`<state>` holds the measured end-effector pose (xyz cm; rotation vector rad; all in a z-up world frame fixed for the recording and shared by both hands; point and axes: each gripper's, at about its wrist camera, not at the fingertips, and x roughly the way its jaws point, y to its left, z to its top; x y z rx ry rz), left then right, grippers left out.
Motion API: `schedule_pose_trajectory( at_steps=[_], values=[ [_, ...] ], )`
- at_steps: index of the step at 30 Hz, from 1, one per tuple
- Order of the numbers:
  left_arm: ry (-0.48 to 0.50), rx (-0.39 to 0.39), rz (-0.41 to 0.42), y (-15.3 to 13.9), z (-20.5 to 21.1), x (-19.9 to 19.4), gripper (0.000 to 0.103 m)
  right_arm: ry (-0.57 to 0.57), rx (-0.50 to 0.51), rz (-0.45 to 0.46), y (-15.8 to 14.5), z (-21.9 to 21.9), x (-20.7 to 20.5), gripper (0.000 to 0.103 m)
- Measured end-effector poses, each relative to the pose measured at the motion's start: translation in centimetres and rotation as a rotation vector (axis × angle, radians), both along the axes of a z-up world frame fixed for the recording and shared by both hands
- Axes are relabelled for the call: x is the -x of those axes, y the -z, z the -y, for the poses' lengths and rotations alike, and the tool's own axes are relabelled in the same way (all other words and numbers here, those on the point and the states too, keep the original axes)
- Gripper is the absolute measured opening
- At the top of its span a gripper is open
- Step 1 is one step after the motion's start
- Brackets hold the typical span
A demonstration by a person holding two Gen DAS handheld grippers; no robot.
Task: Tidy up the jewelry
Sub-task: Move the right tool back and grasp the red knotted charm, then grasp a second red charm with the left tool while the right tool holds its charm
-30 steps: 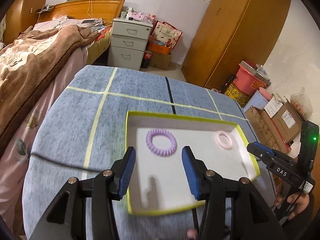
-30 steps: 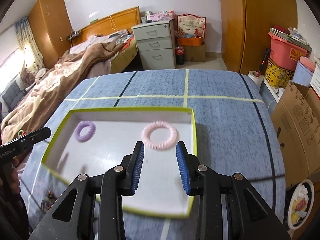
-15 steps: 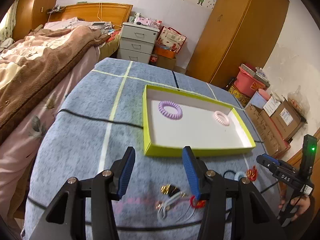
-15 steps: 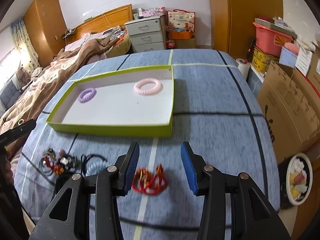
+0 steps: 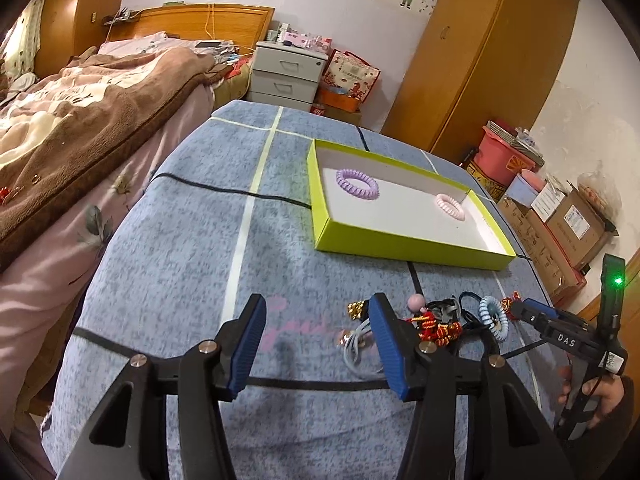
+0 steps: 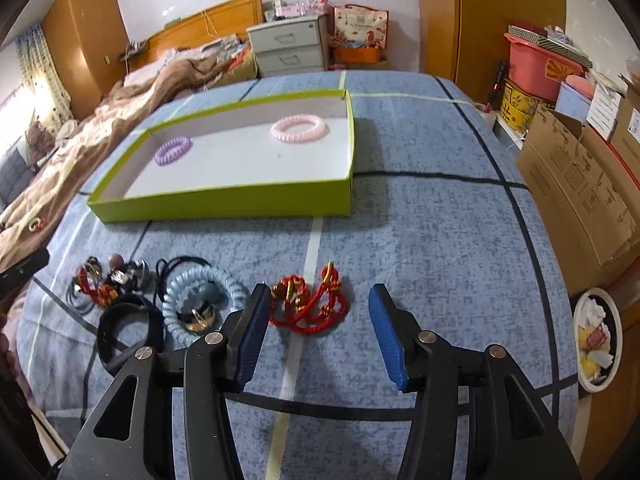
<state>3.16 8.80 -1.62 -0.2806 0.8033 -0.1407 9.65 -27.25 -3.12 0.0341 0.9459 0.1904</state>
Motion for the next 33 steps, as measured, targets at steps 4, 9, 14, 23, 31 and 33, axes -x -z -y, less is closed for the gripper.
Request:
schedule_pose_trajectory(
  at_steps=[4, 9, 14, 23, 31, 33],
  values=[
    [-0.006, -0.003, -0.005, 0.3, 0.0, 0.5, 0.056, 0.005, -0.002, 0.002, 0.1, 0.2, 0.3, 0.052],
    [0.001, 0.000, -0.025, 0.8, 0.5, 0.5, 0.056, 0.009, 0.004, 0.011, 0.1, 0.2, 0.7, 0.051],
    [0.016, 0.002, -0.032, 0.9, 1.0, 0.6, 0.056, 0.009, 0.028, 0.023, 0.3, 0.2, 1.3, 0.030],
    [0.059, -0.015, -0.030, 0.4, 2.2, 0.8, 0.056, 0.022, -0.037, 0.045, 0.0, 1.2, 1.6, 0.013],
    [0.167, -0.069, -0.014, -0.2, 5.8, 0.3, 0.056, 0.003, -0.088, 0.075, -1.0, 1.5, 2.1, 0.013],
    [0.184, -0.093, -0.010, -0.2, 6.6, 0.0, 0.056, 0.001, -0.098, 0.080, -1.1, 1.4, 2.3, 0.013]
  ],
)
